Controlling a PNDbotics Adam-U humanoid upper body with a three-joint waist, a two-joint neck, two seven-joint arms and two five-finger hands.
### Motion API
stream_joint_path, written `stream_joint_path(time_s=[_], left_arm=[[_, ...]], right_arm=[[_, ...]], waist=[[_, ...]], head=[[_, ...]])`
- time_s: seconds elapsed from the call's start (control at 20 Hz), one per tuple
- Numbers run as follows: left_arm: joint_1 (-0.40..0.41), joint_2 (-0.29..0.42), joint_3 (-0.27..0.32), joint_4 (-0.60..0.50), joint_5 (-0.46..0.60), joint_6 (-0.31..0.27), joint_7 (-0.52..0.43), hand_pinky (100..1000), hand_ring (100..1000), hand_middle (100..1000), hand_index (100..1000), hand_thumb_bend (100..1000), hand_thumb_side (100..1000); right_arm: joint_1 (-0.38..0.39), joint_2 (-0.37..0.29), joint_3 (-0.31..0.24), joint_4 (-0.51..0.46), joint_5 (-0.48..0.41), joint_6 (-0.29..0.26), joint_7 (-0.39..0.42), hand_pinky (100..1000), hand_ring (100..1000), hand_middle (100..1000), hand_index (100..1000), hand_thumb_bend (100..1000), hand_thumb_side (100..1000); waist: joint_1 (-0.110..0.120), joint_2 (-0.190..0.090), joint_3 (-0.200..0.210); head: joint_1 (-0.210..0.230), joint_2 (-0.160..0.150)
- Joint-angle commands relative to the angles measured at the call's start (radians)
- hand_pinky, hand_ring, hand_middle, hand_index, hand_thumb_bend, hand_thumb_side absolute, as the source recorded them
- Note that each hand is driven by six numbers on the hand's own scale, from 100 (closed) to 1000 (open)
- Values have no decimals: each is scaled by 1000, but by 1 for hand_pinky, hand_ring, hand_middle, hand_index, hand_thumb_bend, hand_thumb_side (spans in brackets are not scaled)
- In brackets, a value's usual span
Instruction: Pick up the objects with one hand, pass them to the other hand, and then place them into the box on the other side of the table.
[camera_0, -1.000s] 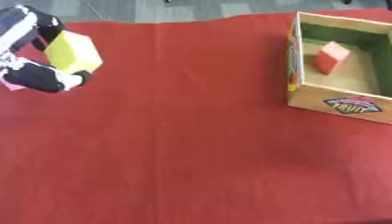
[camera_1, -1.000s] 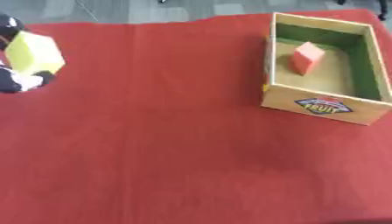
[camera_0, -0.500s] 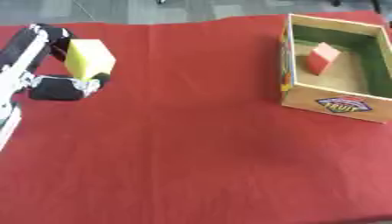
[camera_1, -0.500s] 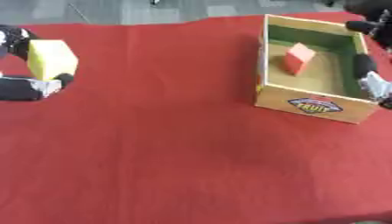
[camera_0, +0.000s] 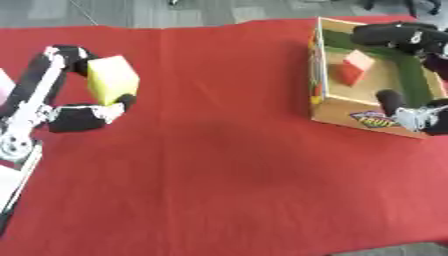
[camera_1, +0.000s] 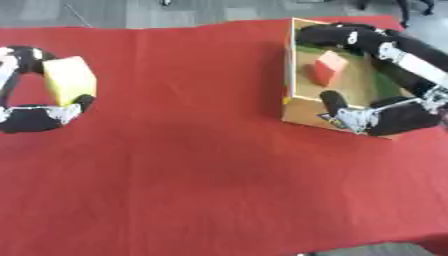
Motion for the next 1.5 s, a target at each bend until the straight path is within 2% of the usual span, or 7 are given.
stream_joint_path(time_s=[0.05,0.45,1.15,1.5], left_arm=[[-13,-6,-4,-19,-8,-31,9,654,600,435,482,100,214],[-23,-44,-34,-45,-48,-81,-1,655,601,437,482,100,199],[-71,-116,-85,-35,-106,-133,-34,657,605,441,482,100,175],[-110,-170,-116,-19,-138,-165,-51,654,605,441,482,100,165]], right_arm=[[-29,-41,18,-16,17,5,20,946,1000,904,963,100,115],[-118,-45,89,-16,44,17,62,944,1000,907,968,100,142],[-241,-14,165,-16,155,89,96,940,1000,904,964,100,225],[-282,10,191,-16,194,140,120,945,1000,902,966,100,246]], waist=[[-3,-23,0],[-11,-18,4],[-19,-15,18],[-19,-9,40]], head=[[-8,2],[-18,11],[-35,11],[-68,8]])
